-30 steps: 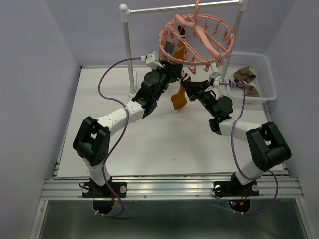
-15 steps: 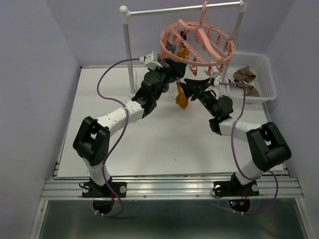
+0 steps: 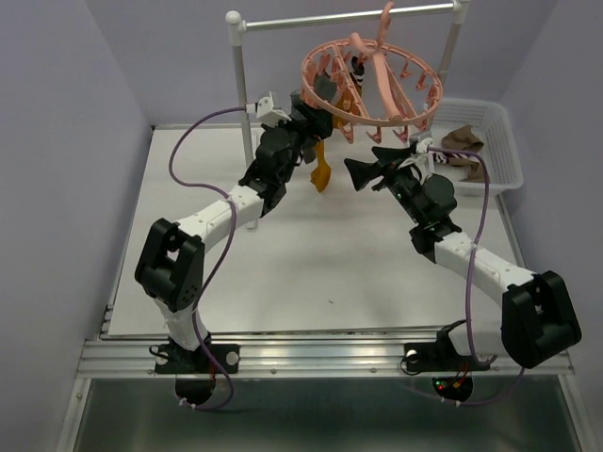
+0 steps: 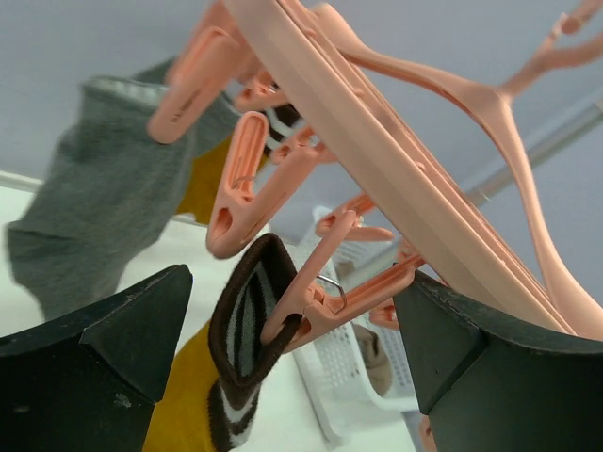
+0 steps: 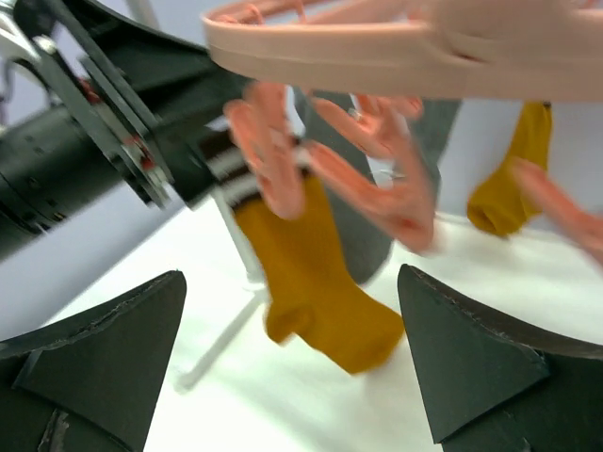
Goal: Clip the socks to the hanger
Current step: Clamp the sock onto the hanger.
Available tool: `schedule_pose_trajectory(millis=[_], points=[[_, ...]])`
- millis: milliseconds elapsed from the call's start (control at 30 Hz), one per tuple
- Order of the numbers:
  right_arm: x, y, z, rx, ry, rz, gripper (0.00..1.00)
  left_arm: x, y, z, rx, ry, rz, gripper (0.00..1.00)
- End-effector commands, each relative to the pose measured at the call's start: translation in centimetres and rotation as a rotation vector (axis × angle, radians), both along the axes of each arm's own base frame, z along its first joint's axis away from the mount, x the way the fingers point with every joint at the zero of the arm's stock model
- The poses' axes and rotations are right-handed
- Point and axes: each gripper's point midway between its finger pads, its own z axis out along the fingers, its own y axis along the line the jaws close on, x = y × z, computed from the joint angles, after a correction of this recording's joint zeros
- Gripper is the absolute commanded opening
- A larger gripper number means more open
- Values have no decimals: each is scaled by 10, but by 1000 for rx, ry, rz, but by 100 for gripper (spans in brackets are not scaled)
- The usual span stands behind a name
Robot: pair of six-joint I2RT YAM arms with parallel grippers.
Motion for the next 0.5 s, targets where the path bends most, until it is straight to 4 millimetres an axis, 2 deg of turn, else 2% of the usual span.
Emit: schedule_pose_trajectory(millis=[0,33,67,133,167,267,467], points=[[1,-25,-26,-65,148,-140,100,10,45,64,-49,-118,144,99],[0,-31,-27,-75,156,-169,100,15,49,64,-32,-118,159,99],[2,-35,-39,-108,220,-194,100,19,53,68,-4,-122,174,99],[8,-46,-50,-125,292,-262,100,33,60,55,45,-84,200,99],[9,-50,-62,-146,356,-289,100,37,62,53,54,-75,206,99],[11,-64,-75,-187,413,-366,100,50,74,50,76,-51,231,99],[2,-85,-72,-330,436,-437,100,47,98,58,126,-71,291,99]])
